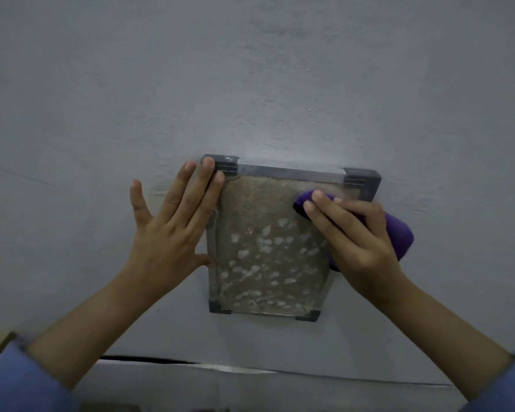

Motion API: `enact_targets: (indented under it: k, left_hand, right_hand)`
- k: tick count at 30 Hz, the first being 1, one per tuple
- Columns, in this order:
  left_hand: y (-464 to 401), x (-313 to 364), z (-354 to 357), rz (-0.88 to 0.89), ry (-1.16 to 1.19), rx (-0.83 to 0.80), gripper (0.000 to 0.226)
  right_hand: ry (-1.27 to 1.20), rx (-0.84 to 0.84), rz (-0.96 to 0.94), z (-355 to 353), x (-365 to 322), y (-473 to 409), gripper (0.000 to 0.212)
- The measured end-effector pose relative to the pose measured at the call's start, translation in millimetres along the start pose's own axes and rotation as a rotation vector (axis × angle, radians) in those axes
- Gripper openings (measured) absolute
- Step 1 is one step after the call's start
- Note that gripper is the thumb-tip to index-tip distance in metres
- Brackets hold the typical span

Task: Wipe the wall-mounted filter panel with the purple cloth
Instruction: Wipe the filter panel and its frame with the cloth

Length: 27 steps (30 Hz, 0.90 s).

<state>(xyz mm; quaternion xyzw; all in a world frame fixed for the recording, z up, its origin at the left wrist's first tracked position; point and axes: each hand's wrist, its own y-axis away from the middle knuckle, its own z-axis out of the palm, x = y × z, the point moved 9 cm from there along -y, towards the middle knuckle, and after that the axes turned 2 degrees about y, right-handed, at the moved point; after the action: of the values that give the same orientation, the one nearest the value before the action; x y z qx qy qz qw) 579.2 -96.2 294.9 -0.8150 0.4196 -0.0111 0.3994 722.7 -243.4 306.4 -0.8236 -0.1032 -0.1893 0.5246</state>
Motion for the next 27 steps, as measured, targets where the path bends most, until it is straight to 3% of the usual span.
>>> enact_targets:
  k: [4,10,20,23,25,27]
  left_hand:
    - [1.4,0.1,-1.7,-0.015,0.016,-0.013,0.144]
    - [2.3,-0.8,-2.8,-0.002,0.046,0.016,0.147]
    - [6.6,3.0,-3.2,-0.022,0.029,0.011,0.142]
    - [10.7,6.5,-7.5,-0.034,0.042,0.046,0.135]
    - [13.5,7.1,-5.2,-0.023,0.064,0.057,0.139]
    - [15.5,7.4,2.8,-0.012,0.078,0.025,0.148]
  right_hand:
    - [-0.033,-0.097,-0.016,4.2,-15.0,16.4,0.039]
    - [-0.01,0.074,0.045,-20.7,5.4,-5.7,0.038]
    - [-0.046,-0.127,0.046,2.5,-7.5,30.8,0.04]
    - [-0.048,-0.011,0.076,-15.8,-1.4,17.9,0.037]
    - [-0.015,0.094,0.125,-27.2,12.0,5.2,0.033]
    - [0.038,0.085,0.141,-23.9,18.7,1.8,0.033]
